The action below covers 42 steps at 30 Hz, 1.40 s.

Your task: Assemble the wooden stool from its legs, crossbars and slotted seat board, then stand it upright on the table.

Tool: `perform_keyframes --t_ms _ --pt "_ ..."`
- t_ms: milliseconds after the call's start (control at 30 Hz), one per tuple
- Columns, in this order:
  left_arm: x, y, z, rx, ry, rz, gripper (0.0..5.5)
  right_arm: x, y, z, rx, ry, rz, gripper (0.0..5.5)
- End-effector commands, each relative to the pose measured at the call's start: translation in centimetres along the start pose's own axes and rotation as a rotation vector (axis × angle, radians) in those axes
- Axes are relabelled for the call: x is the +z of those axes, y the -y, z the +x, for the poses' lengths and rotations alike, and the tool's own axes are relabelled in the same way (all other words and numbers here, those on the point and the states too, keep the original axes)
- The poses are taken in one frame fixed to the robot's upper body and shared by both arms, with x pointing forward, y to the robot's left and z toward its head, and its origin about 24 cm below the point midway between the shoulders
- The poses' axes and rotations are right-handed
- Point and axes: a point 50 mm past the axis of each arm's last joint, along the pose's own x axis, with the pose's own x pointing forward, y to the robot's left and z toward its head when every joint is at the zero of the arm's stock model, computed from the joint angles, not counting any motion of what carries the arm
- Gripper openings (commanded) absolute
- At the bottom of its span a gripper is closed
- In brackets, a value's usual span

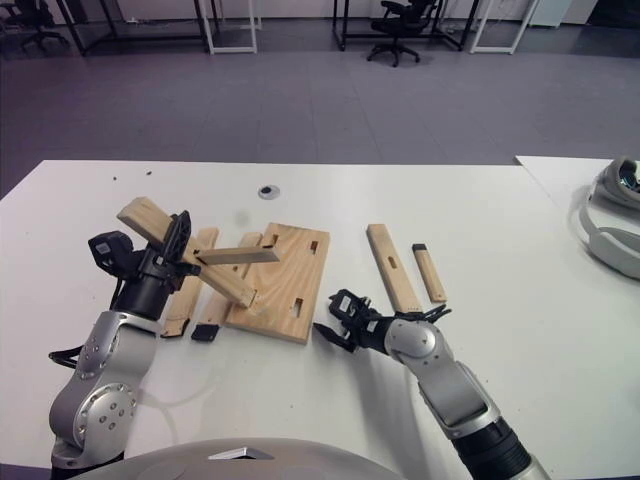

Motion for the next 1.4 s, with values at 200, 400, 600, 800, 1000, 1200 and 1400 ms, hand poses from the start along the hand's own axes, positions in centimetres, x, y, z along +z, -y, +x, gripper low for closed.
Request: perform_keyframes --t_ms 200,400,600,800,1000,1200,1400 --pt "-0.6 -2.2 0.0 0.057 -0.124 -0.028 1.02 -0.4 0.0 0.0 0.000 -0.016 -0.018 3.16" --pt "-2.9 -0.5 -0.5 -0.031 -0.256 0.258 1.02 -0.2 0.1 0.0 -0.008 -0.018 -0.033 3.16" --pt "-4.9 0.9 0.8 -0.065 -0.325 0.462 1.02 0.2 0.0 0.1 -0.009 -0.014 -0.047 3.16" --pt "-1.2 4.1 1.8 -0.206 -0.094 0.318 1.74 0.4 0.6 0.2 -0.047 -0.003 -0.041 3.16" --pt "0.2 4.5 1.0 -0.319 -0.052 0.115 2.73 1.1 3.3 -0.8 -0.202 0.065 0.025 3.16" --pt "2.3 5.9 1.2 -0.479 -0.005 -0.167 3.72 4.6 9.4 -5.0 -0.445 0.367 0.222 3.16" --pt "4.8 7.7 0.1 -0.691 -0.018 -0.345 4.72 4.7 12.0 -7.0 -0.569 0.439 0.314 3.16"
